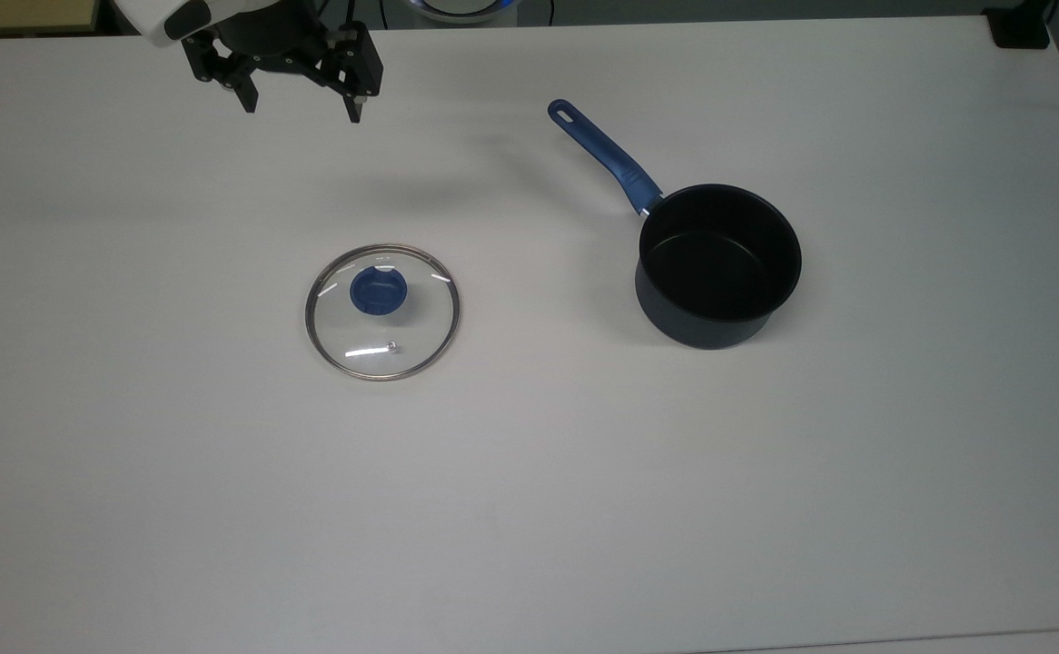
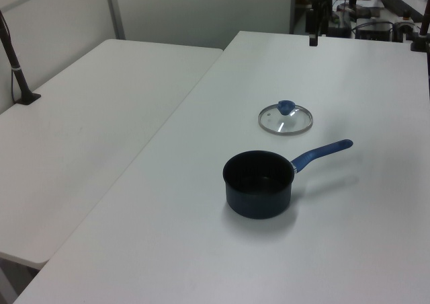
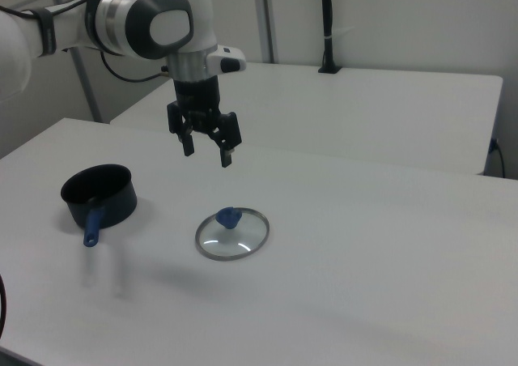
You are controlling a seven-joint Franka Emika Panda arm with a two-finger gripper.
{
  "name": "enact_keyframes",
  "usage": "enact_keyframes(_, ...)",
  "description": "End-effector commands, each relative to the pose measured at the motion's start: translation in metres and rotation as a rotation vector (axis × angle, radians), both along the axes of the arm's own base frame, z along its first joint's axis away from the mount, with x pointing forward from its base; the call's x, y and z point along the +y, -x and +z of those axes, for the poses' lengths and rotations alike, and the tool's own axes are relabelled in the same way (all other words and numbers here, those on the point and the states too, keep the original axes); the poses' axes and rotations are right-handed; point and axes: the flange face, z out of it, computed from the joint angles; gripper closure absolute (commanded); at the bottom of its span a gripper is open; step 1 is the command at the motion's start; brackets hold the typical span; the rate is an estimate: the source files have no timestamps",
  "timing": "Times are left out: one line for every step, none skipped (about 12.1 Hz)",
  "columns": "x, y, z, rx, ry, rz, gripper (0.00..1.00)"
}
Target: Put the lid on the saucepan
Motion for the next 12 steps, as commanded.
enact_keyframes(-0.003, 0.006, 0.011, -0.013, 0.015, -0.02, 0.0)
enact_keyframes(-0.005, 0.006, 0.01, -0.013, 0.015, -0.023, 0.0)
enact_keyframes(-0.005, 0.007, 0.012, -0.014, 0.015, -0.023, 0.0)
enact_keyframes(-0.005, 0.007, 0.012, -0.014, 0.016, -0.023, 0.0)
enact_keyframes(-0.005, 0.007, 0.013, -0.016, 0.015, -0.023, 0.0)
enact_keyframes(-0.006, 0.007, 0.013, -0.015, 0.016, -0.024, 0.0)
enact_keyframes(-0.008, 0.008, 0.014, -0.017, 0.016, -0.027, 0.0)
enact_keyframes(-0.01, 0.008, 0.014, -0.018, 0.016, -0.03, 0.0)
enact_keyframes(-0.011, 0.007, 0.016, -0.025, 0.016, -0.032, 0.0)
enact_keyframes(-0.013, 0.006, 0.016, -0.026, 0.017, -0.036, 0.0)
enact_keyframes(-0.018, 0.007, 0.015, -0.025, 0.016, -0.044, 0.0)
enact_keyframes(-0.017, 0.005, 0.015, -0.026, 0.016, -0.043, 0.0)
